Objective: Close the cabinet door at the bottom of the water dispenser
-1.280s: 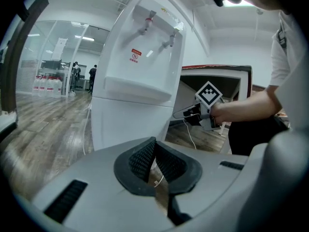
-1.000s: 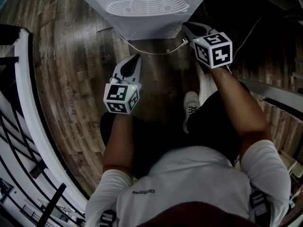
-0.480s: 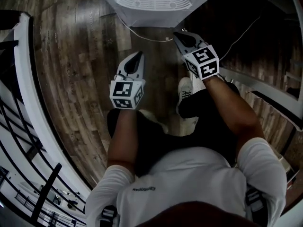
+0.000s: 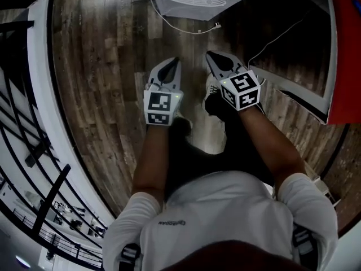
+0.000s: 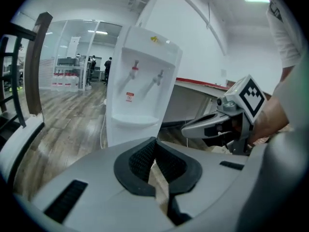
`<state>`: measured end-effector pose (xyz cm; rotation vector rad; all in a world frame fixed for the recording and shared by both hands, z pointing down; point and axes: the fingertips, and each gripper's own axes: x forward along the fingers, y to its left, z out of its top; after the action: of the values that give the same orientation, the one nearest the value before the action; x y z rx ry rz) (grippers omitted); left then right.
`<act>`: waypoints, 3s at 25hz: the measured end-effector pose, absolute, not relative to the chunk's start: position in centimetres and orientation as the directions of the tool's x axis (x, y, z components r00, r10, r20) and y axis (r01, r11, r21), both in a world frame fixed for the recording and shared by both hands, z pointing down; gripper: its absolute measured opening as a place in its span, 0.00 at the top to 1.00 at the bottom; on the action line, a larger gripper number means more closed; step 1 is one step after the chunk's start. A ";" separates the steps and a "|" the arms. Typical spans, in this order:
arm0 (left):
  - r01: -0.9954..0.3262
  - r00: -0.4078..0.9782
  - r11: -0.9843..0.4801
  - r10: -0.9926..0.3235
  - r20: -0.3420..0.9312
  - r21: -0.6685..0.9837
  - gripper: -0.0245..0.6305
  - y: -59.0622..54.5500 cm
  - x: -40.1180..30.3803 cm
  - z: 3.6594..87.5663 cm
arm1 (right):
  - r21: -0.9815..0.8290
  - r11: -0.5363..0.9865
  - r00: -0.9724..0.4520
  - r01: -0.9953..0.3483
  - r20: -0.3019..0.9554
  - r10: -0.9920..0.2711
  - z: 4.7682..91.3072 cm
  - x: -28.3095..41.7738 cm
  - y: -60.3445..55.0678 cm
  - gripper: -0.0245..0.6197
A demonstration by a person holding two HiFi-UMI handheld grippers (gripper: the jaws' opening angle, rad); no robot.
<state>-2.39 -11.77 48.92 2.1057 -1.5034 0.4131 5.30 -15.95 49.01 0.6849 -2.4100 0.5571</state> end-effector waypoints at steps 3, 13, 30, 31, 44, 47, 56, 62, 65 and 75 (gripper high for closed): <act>-0.931 0.363 -0.280 -0.774 0.518 0.233 0.97 -10.8 -1.5 43.1 | -0.230 0.796 -0.722 -0.559 0.607 -0.332 43.3 4.6 -14.7 0.93; -0.912 0.411 -0.340 -0.768 0.491 0.231 0.97 -7.7 -0.8 24.6 | -0.275 0.782 -0.760 -0.559 0.546 -0.351 24.8 5.4 -10.2 0.93; -0.821 0.556 -0.458 -0.779 0.290 0.342 0.97 -0.7 0.7 3.8 | -0.395 0.799 -0.891 -0.454 0.185 -0.415 1.0 5.8 -1.2 0.93; -0.815 0.561 -0.463 -0.780 0.275 0.350 0.97 -0.2 0.7 3.0 | -0.398 0.798 -0.891 -0.452 0.163 -0.423 0.0 6.1 -0.9 0.93; -0.828 0.530 -0.441 -0.817 0.227 0.346 0.97 2.3 2.1 -0.7 | -0.443 0.820 -0.926 -0.363 0.073 -0.371 -4.2 8.2 0.3 0.93; -0.849 0.492 -0.406 -0.841 0.226 0.338 0.97 2.9 3.0 -0.9 | -0.348 0.858 -0.925 -0.376 0.094 -0.368 -5.0 9.8 0.6 0.93; -0.882 0.421 -0.363 -0.893 0.157 0.301 0.97 2.4 8.9 -4.5 | -0.308 0.865 -0.917 -0.395 0.080 -0.390 -5.9 18.3 0.5 0.93; -0.916 0.365 -0.313 -0.909 0.200 0.250 0.97 4.6 12.5 -4.0 | -0.327 0.841 -0.902 -0.432 0.131 -0.412 -3.7 22.9 1.6 0.93; -0.932 0.344 -0.303 -0.912 0.223 0.199 0.97 5.6 14.0 -3.4 | -0.332 0.845 -0.908 -0.418 0.130 -0.398 -2.7 24.3 2.4 0.93; -0.910 0.394 -0.339 -0.887 0.242 0.238 0.97 6.7 14.1 -3.2 | -0.335 0.831 -0.895 -0.445 0.142 -0.422 -1.7 23.7 4.3 0.93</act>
<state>14.11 6.71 -3.21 2.3243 -1.5617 0.0986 23.70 4.26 -1.73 0.6982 -2.9464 0.5617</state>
